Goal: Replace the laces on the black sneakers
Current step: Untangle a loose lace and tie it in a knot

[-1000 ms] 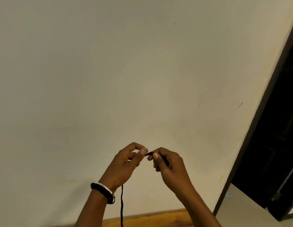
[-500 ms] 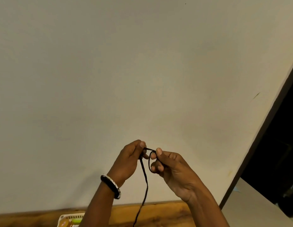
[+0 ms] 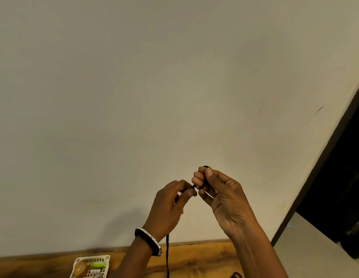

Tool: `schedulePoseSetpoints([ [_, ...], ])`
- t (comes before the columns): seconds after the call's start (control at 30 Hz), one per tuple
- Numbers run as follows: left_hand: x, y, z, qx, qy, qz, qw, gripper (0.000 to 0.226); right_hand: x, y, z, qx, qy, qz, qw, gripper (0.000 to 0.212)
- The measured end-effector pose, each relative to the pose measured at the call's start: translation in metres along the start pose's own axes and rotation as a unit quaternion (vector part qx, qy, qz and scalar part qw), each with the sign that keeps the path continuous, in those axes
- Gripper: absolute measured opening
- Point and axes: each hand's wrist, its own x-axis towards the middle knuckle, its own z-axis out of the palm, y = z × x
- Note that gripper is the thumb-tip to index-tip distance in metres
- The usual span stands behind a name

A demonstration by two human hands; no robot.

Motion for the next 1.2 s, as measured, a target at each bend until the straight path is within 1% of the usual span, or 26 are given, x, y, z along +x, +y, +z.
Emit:
schedulePoseSetpoints([
  [0.1, -0.002, -0.001, 0.005, -0.009, -0.046, -0.012, 0.999, 0.027, 0.001, 0.003, 0.003, 0.002, 0.009, -0.040, 0.999, 0.025],
  [0.17, -0.004, 0.000, 0.006, -0.040, -0.088, -0.050, 0.994, 0.033, 0.002, 0.006, 0.004, -0.018, 0.023, -0.064, 0.998, 0.025],
  [0.2, -0.005, 0.001, 0.006, -0.072, -0.103, -0.078, 0.989, 0.035, 0.002, 0.008, 0.003, -0.028, 0.033, -0.068, 0.997, 0.025],
  [0.3, -0.007, 0.001, 0.007, -0.167, -0.109, -0.147, 0.969, 0.036, 0.004, 0.009, 0.001, -0.015, 0.044, -0.057, 0.997, 0.027],
  [0.4, -0.008, -0.001, 0.005, -0.186, -0.114, -0.183, 0.959, 0.034, 0.005, 0.007, 0.001, 0.037, 0.035, -0.025, 0.998, 0.028],
  [0.47, -0.009, -0.006, 0.005, -0.183, -0.122, -0.191, 0.956, 0.030, 0.004, 0.006, 0.000, 0.044, 0.033, -0.011, 0.998, 0.028],
  [0.53, -0.010, -0.009, 0.007, -0.187, -0.118, -0.197, 0.955, 0.025, 0.005, 0.005, -0.002, 0.019, 0.040, 0.001, 0.999, 0.027],
  [0.63, -0.013, -0.008, 0.011, -0.198, -0.066, -0.184, 0.960, 0.017, 0.005, 0.005, -0.007, 0.005, 0.049, 0.012, 0.999, 0.026],
  [0.73, -0.015, -0.004, 0.011, -0.187, -0.034, -0.145, 0.971, 0.020, 0.004, 0.004, -0.011, 0.015, 0.046, 0.015, 0.999, 0.029],
  [0.8, -0.014, -0.003, 0.011, -0.163, -0.044, -0.138, 0.976, 0.017, 0.004, 0.005, -0.013, 0.019, 0.042, 0.017, 0.999, 0.027],
  [0.97, -0.017, -0.004, 0.018, -0.122, -0.105, -0.144, 0.976, 0.013, 0.005, 0.007, -0.017, 0.055, 0.018, 0.032, 0.998, 0.023],
  [1.07, -0.020, -0.003, 0.019, -0.111, -0.123, -0.152, 0.974, 0.018, 0.005, 0.009, -0.020, 0.071, 0.030, 0.009, 0.997, 0.019],
  [1.13, -0.020, 0.002, 0.016, -0.117, -0.132, -0.163, 0.971, 0.026, 0.005, 0.011, -0.024, 0.074, 0.051, -0.030, 0.995, 0.018],
  [1.17, -0.020, 0.005, 0.014, -0.127, -0.138, -0.170, 0.968, 0.030, 0.006, 0.012, -0.026, 0.059, 0.060, -0.059, 0.995, 0.017],
  [1.2, -0.019, 0.008, 0.011, -0.145, -0.143, -0.175, 0.963, 0.034, 0.006, 0.015, -0.029, 0.020, 0.070, -0.094, 0.993, 0.015],
])
